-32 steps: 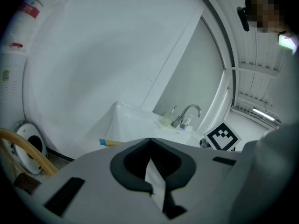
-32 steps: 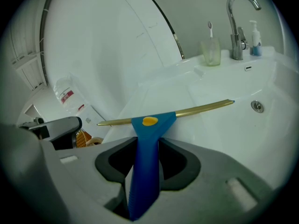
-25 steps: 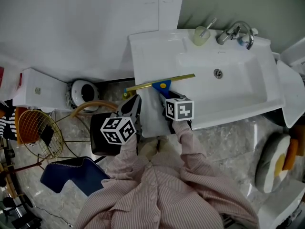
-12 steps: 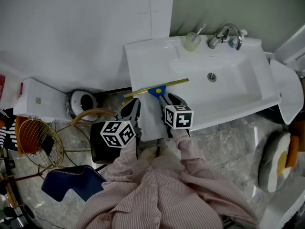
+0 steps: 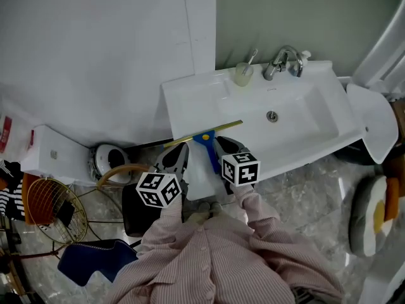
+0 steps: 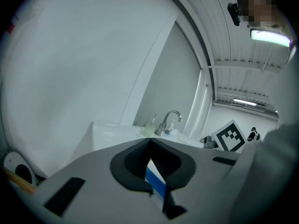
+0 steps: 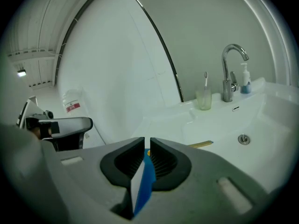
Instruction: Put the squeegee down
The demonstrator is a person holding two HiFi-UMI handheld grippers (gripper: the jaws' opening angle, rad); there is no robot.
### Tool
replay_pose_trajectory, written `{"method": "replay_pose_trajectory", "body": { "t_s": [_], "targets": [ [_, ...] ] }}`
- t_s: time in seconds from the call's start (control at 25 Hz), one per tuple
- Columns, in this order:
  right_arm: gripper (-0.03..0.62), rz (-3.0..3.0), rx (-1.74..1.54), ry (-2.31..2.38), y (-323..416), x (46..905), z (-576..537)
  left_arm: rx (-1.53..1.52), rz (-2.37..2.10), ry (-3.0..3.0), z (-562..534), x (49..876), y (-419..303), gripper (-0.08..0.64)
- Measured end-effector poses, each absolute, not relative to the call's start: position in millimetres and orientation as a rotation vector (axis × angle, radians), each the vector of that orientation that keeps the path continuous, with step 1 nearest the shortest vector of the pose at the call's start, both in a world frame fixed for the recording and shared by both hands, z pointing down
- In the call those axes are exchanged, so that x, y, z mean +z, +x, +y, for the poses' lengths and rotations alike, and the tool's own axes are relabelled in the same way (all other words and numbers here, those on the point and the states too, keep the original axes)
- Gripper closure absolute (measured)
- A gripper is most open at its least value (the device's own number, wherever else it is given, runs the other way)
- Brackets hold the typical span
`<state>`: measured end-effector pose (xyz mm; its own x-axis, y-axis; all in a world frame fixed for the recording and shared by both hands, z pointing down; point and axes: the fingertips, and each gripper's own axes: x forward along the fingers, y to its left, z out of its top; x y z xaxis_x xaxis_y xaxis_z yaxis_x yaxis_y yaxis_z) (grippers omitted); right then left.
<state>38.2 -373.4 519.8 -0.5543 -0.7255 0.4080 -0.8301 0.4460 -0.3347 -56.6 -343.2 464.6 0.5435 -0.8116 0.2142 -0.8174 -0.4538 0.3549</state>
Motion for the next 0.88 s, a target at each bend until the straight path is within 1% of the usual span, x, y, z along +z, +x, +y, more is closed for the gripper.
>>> {"method": "replay_pose_trajectory", "body": {
  "t_s": [0.12,0.52,0.88],
  "targets": [
    [0.586,-2.537,0.725,1.357,41,507,-372,0.034,-1.315,2.414,-341,457,-53,0.561],
    [0.586,-2.691,0.698,1.343,52,464,-358,0.037,-1.329,2.532,-335,430,-49,0.561],
    [0.588,-2.818,0.599,1.368,63,431,-344,-0.009,-1.351,2.577,-327,408,-60,0.561]
  ]
}}
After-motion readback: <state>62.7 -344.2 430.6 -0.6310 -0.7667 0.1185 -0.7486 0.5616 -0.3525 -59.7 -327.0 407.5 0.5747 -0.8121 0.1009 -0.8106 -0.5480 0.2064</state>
